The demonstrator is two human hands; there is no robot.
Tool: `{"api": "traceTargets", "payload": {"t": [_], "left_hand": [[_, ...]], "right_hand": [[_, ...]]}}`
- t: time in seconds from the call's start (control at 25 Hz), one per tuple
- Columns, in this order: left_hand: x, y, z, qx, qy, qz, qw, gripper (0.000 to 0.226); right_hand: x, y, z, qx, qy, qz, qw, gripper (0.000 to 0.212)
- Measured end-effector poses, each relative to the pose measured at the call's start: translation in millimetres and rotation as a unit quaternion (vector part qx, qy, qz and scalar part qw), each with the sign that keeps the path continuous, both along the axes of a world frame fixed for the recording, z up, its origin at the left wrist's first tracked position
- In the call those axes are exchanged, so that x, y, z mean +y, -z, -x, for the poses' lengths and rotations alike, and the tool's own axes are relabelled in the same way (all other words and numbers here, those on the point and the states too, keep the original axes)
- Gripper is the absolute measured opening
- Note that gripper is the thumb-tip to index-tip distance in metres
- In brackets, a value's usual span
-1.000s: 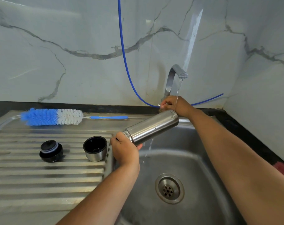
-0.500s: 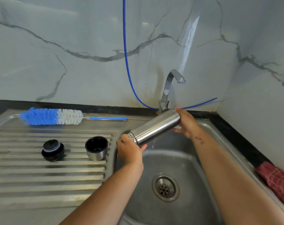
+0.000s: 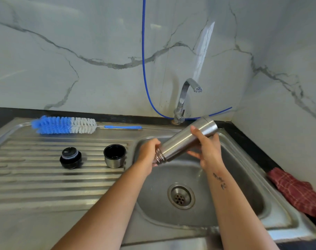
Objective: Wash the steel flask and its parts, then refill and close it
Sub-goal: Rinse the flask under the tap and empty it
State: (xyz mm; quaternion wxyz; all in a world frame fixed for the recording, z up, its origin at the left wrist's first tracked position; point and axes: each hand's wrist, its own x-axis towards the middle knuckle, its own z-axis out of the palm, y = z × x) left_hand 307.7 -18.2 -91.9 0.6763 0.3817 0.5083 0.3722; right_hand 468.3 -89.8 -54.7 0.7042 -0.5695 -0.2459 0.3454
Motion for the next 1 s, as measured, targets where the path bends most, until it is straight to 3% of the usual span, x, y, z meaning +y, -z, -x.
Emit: {"api": "traceTargets", "payload": {"t": [0.08,0.2,0.28,0.4,0.52,0.68,0.8,1.0], "left_hand": [[4,-4,3,0.062,0.076,-0.131,0.987,0.017],[-1,3,-2,0.138,0.178,-0.287,0.931,0.072],[-8,6,-4,0.174,0.18,-0.351,0.902,0.075],[-13,0,-3,0.125,0.122,-0.416,0.893,0.067],[-13,1,-4,0.072,0.078,-0.41,0.906,0.061],[-13,12,-1,0.146,0.107,-0.39,0.903,0.061],[-10,11,-1,0.121,0.077,-0.388,0.91,0.055],[-13,6,-4,0.156,0.115,-0.362,0.912,0.054]], "right_hand": [[-7,-3,4,-0.118,0.009,0.009,0.993,0.079],[-9,-5,13,-0.291,0.033,0.042,0.955,0.077],[-10,-9,22,-0.352,0.049,0.054,0.933,0.073],[-12,-21,29,-0.4,0.072,0.023,0.913,0.078],[-10,-22,35,-0.408,0.096,0.004,0.908,0.078],[-4,-4,40,-0.417,0.061,0.061,0.905,0.078],[0,-5,39,-0.41,0.081,0.045,0.907,0.072],[1,0,42,-0.432,0.07,0.075,0.896,0.075]]}}
